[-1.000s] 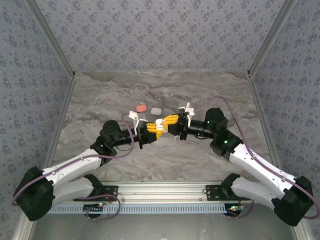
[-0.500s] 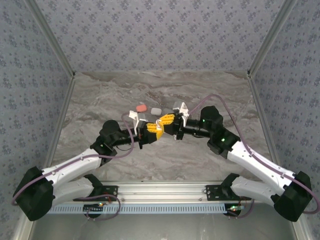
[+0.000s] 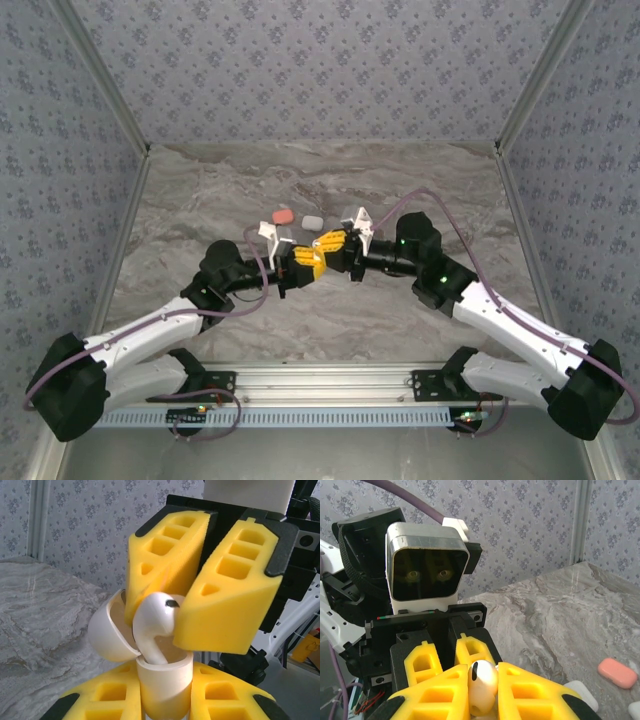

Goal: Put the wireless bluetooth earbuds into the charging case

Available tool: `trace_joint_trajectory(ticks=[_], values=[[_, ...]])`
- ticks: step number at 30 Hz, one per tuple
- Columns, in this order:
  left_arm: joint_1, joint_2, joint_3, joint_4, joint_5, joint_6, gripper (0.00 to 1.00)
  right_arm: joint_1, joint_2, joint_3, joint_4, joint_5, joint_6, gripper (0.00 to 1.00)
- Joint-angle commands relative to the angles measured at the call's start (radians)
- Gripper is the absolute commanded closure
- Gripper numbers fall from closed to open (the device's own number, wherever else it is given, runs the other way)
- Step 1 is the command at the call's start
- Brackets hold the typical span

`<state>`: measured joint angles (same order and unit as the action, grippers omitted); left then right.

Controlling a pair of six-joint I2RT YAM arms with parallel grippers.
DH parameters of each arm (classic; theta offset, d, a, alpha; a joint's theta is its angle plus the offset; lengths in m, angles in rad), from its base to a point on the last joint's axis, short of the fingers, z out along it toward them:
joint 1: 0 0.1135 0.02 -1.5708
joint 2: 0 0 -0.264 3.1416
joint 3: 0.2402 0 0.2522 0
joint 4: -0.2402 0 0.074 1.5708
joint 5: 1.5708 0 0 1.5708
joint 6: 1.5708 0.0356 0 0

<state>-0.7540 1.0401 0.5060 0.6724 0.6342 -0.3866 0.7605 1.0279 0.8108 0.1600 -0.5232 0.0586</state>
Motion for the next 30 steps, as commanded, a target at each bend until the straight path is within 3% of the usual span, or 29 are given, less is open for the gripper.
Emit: trace_joint_trajectory(ticks=[1, 14, 25, 30], values=[[-0.004, -0.039, 0.020, 0.043, -0.014, 0.012, 1.00, 0.004, -0.016, 0.028, -0.071, -0.027, -0.019, 0.82], [-0.005, -0.059, 0.011, 0.025, -0.029, 0.025, 1.00, -0.014, -0.023, 0.037, -0.128, -0.046, -0.006, 0.73], [-0.004, -0.063, 0.009, -0.009, -0.048, 0.045, 1.00, -0.047, -0.027, 0.103, -0.163, -0.037, 0.032, 0.54], [-0.005, -0.079, 0.008, -0.088, -0.098, 0.118, 1.00, -0.087, -0.063, 0.121, -0.224, -0.006, 0.086, 0.44]])
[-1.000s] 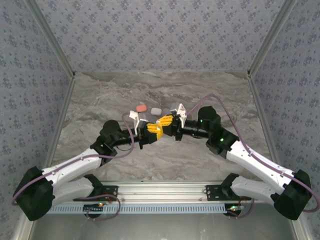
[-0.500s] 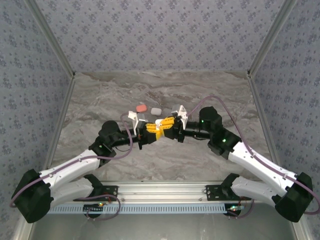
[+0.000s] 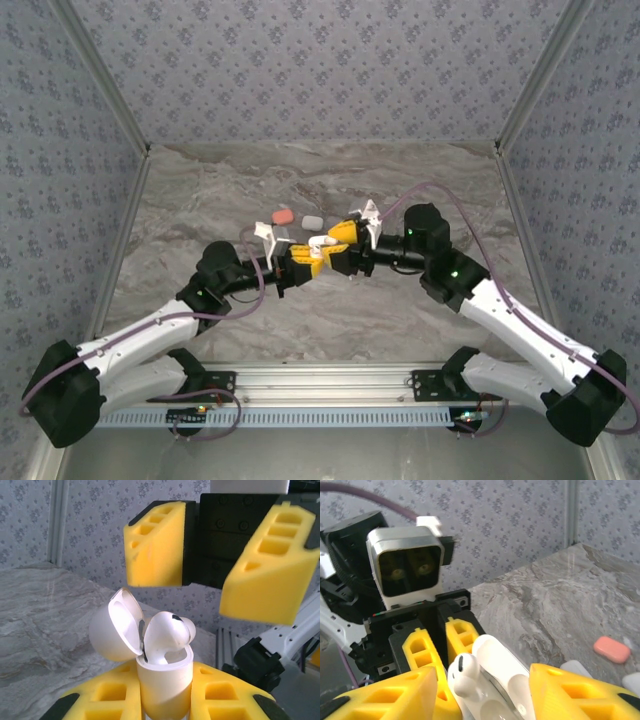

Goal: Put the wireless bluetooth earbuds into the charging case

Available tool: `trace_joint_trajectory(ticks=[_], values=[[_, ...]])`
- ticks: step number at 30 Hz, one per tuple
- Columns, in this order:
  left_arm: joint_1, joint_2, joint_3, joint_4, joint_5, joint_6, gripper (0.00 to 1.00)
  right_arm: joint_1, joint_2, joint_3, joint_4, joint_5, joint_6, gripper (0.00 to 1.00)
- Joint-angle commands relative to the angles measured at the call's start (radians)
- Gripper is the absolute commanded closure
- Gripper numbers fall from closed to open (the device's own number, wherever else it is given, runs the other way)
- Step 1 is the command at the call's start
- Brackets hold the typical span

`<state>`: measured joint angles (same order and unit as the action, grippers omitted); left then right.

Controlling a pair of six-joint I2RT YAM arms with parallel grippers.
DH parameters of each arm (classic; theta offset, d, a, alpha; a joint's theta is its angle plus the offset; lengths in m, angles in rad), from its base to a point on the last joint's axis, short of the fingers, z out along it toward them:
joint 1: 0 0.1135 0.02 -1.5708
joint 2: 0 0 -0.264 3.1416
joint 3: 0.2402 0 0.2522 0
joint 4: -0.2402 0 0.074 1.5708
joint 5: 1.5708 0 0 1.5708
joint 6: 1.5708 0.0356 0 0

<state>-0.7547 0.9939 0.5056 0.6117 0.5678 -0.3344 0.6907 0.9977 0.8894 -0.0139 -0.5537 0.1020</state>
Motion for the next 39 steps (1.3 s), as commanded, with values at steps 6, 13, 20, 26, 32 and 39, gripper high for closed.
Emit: trace_joint_trajectory(ticks=[6, 13, 20, 26, 32, 39], values=[[-0.004, -0.065, -0.027, -0.033, -0.120, 0.218, 1.00, -0.087, -0.047, 0.060, -0.207, 0.110, 0.099, 0.40], [-0.004, -0.049, -0.010, -0.033, -0.144, 0.295, 1.00, -0.084, -0.008, 0.045, -0.199, 0.052, 0.124, 0.23], [-0.003, -0.022, 0.004, -0.029, -0.131, 0.287, 1.00, -0.021, 0.067, 0.092, -0.187, 0.076, 0.094, 0.00], [-0.005, -0.017, 0.008, -0.027, -0.120, 0.282, 1.00, -0.004, 0.110, 0.117, -0.189, 0.106, 0.085, 0.00], [-0.004, -0.023, 0.010, -0.026, -0.102, 0.278, 1.00, -0.005, 0.130, 0.133, -0.202, 0.142, 0.093, 0.00], [-0.004, -0.030, 0.007, -0.027, -0.092, 0.279, 1.00, -0.008, 0.148, 0.144, -0.219, 0.168, 0.094, 0.00]])
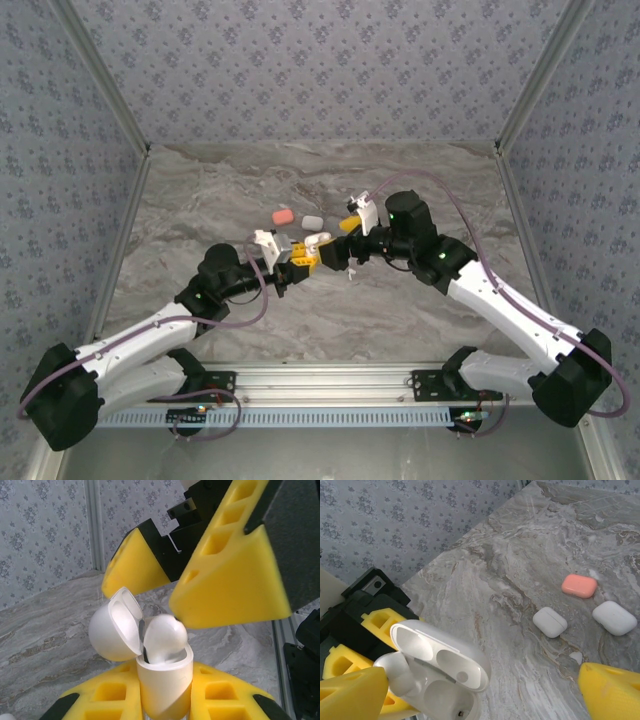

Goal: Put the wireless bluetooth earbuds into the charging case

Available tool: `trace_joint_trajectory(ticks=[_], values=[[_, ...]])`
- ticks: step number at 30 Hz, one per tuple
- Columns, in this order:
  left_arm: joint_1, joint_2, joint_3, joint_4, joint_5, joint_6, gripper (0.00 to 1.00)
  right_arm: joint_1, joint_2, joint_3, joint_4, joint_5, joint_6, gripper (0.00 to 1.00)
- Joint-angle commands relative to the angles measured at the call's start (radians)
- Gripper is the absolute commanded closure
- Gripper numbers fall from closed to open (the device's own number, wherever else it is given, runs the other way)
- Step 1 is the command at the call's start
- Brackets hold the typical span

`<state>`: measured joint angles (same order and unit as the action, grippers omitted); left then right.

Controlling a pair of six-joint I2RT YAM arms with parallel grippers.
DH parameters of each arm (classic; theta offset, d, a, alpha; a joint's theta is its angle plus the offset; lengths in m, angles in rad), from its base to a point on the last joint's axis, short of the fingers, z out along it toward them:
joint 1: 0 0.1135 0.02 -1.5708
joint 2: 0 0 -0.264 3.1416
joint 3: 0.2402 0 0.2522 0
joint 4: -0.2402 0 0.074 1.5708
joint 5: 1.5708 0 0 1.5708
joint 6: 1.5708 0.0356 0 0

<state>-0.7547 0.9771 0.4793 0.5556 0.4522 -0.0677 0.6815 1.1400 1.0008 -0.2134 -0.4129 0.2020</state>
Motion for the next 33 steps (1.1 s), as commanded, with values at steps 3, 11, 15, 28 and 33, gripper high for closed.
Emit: trace_joint_trajectory(ticks=[3, 11, 15, 28, 33], values=[[-0.004, -0.017, 0.029, 0.029, 0.020, 0.013, 1.00, -0.003, 0.004, 0.034, -0.022, 0.021, -0.008, 0.00], [-0.005, -0.021, 0.022, 0.021, 0.003, 0.019, 1.00, -0.041, -0.048, -0.003, 0.028, -0.049, 0.026, 0.00], [-0.004, -0.047, 0.000, 0.011, -0.033, 0.021, 1.00, -0.100, -0.106, -0.045, 0.029, -0.059, 0.073, 0.00], [-0.004, -0.219, -0.096, -0.091, -0.110, 0.015, 1.00, -0.190, 0.084, -0.162, -0.173, 0.127, 0.138, 0.22], [-0.004, -0.273, -0.121, -0.117, -0.135, 0.010, 1.00, -0.127, 0.246, -0.122, -0.173, 0.259, 0.145, 0.32]])
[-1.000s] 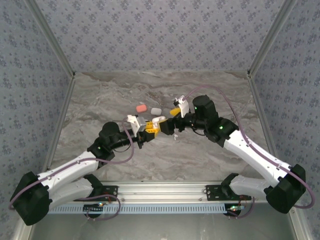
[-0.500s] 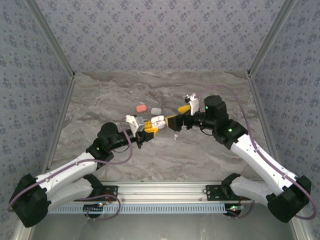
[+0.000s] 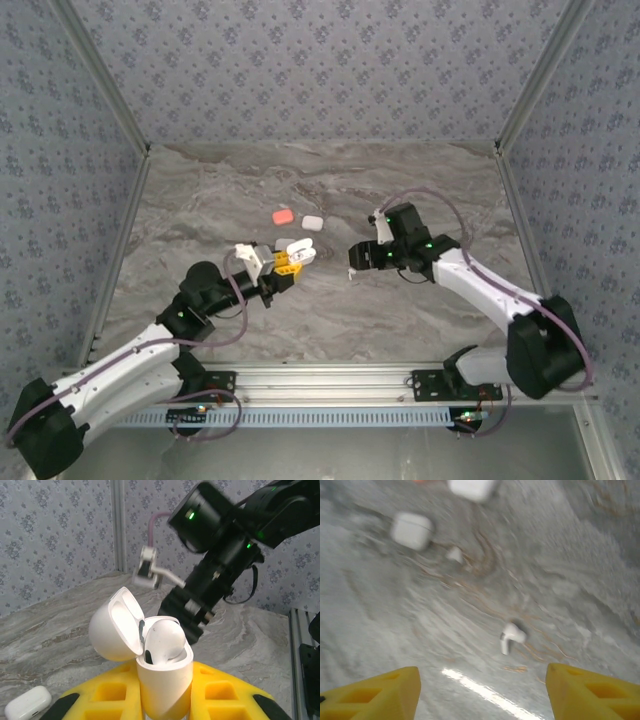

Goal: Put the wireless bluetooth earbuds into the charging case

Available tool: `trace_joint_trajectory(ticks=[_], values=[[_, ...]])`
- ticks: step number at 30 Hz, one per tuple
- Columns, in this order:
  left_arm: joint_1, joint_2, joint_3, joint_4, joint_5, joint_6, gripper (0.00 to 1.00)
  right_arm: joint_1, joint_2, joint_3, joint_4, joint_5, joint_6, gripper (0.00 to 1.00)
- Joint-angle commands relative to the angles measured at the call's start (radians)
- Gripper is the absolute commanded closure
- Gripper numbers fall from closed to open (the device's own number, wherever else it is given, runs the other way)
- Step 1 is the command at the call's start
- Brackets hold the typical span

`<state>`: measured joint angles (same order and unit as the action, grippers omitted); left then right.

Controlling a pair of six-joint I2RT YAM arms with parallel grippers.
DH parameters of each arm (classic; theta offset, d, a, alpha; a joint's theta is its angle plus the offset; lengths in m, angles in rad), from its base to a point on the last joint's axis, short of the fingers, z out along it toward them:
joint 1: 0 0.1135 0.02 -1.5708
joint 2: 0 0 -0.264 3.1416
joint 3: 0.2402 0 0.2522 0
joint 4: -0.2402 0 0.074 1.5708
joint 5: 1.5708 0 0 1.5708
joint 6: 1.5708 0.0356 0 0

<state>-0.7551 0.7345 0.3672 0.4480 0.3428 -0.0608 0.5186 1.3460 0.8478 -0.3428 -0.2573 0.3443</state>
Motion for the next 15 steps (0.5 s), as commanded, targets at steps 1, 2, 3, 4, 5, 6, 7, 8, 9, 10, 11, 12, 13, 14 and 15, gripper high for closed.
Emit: trace_joint_trajectory(ticks=[1, 2, 3, 4, 5, 6, 7, 8, 9, 10, 11, 12, 13, 14, 15], values=[[-0.004, -0.039, -0.014, -0.014, -0.030, 0.003, 1.00, 0.055, 0.069, 0.044, -0.048, 0.142, 0.000, 0.33], [-0.003, -0.048, -0.020, -0.014, -0.037, 0.000, 1.00, 0.074, 0.100, 0.059, -0.058, 0.177, 0.001, 0.35], [-0.003, -0.054, -0.024, -0.015, -0.041, 0.000, 1.00, 0.087, 0.125, 0.074, -0.067, 0.207, 0.002, 0.37], [-0.004, -0.061, -0.027, -0.014, -0.045, 0.000, 1.00, 0.101, 0.160, 0.087, -0.079, 0.233, 0.003, 0.38], [-0.004, -0.067, -0.030, -0.019, -0.050, 0.001, 1.00, 0.116, 0.190, 0.103, -0.088, 0.258, 0.005, 0.40], [-0.004, -0.071, -0.031, -0.019, -0.052, 0.001, 1.00, 0.126, 0.214, 0.114, -0.094, 0.278, 0.011, 0.42], [-0.003, -0.075, -0.033, -0.022, -0.055, 0.000, 1.00, 0.139, 0.240, 0.127, -0.101, 0.300, 0.021, 0.45], [-0.003, -0.078, -0.033, -0.025, -0.057, 0.001, 1.00, 0.153, 0.265, 0.139, -0.108, 0.319, 0.032, 0.47], [-0.004, -0.078, -0.033, -0.028, -0.057, 0.000, 1.00, 0.165, 0.285, 0.152, -0.114, 0.336, 0.038, 0.49], [-0.004, -0.080, -0.033, -0.029, -0.057, 0.000, 1.00, 0.177, 0.309, 0.167, -0.123, 0.355, 0.041, 0.51], [-0.004, -0.081, -0.032, -0.031, -0.057, 0.000, 1.00, 0.188, 0.332, 0.184, -0.136, 0.380, 0.044, 0.52], [-0.003, -0.082, -0.031, -0.032, -0.056, 0.001, 1.00, 0.198, 0.351, 0.198, -0.147, 0.396, 0.044, 0.54], [-0.004, -0.084, -0.030, -0.035, -0.056, 0.002, 1.00, 0.206, 0.372, 0.211, -0.158, 0.412, 0.044, 0.55], [-0.003, -0.086, -0.030, -0.037, -0.058, 0.003, 1.00, 0.215, 0.385, 0.222, -0.166, 0.429, 0.046, 0.56], [-0.003, -0.087, -0.030, -0.037, -0.057, 0.003, 1.00, 0.221, 0.399, 0.231, -0.172, 0.441, 0.046, 0.57]])
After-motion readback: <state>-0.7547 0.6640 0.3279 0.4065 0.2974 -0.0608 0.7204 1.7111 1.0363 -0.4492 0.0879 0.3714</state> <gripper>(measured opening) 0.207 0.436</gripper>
